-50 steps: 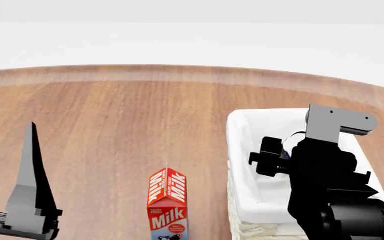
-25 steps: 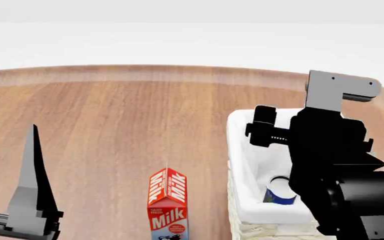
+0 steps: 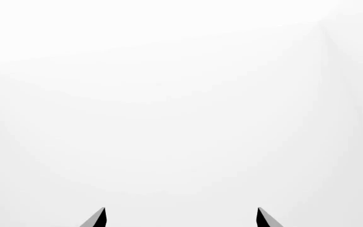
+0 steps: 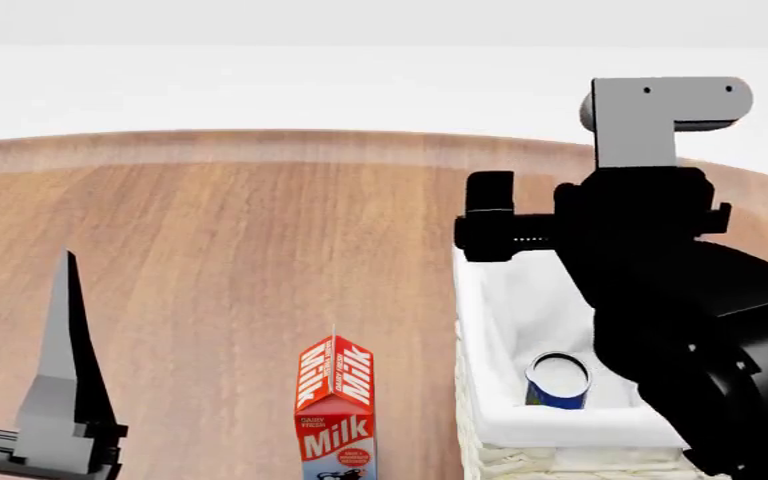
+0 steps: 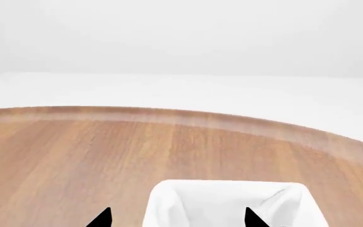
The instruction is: Pick up the alphabet soup and the tomato sauce, and put them in the basket.
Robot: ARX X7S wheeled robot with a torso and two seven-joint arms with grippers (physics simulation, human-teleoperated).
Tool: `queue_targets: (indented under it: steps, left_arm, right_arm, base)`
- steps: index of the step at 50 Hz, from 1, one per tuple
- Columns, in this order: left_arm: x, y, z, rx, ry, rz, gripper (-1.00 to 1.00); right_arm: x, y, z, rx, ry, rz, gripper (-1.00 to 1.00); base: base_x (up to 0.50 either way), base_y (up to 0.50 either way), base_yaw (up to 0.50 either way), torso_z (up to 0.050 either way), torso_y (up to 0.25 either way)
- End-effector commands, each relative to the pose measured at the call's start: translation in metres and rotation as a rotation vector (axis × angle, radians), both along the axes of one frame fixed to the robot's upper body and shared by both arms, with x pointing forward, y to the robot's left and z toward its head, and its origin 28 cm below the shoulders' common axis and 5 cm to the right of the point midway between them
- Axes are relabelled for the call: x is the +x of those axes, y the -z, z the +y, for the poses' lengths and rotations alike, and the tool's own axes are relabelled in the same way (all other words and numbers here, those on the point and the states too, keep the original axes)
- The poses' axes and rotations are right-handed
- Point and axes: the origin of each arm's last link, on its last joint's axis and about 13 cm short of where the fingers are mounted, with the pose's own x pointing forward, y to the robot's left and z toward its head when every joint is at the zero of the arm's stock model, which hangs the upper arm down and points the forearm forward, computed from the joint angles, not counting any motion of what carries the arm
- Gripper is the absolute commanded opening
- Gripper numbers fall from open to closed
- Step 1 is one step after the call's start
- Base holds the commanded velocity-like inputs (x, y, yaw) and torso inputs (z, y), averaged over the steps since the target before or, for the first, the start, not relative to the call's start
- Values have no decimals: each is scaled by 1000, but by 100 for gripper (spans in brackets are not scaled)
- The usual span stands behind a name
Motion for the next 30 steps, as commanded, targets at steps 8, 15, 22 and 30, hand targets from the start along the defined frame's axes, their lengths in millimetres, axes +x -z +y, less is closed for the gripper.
queue_targets:
  steps: [8, 15, 22, 30]
  left_arm:
    - [-2, 1, 0, 0, -3, 2, 100]
    - [-1, 0, 1, -2, -3, 1, 100]
    - [-2, 1, 0, 3, -4, 4, 100]
    - [-2, 2, 1, -4, -5, 3, 100]
  right_arm:
    - [-51, 10, 15, -29, -218, 8, 100]
    - [-77, 15, 21, -34, -287, 5, 100]
    - [-100, 16, 22, -73, -353, 7, 100]
    - [-127, 25, 27, -99, -432, 31, 100]
  base:
    - [0, 0, 0, 0, 0]
    - [0, 0, 0, 0, 0]
    - [0, 0, 0, 0, 0]
    - [0, 0, 0, 0, 0]
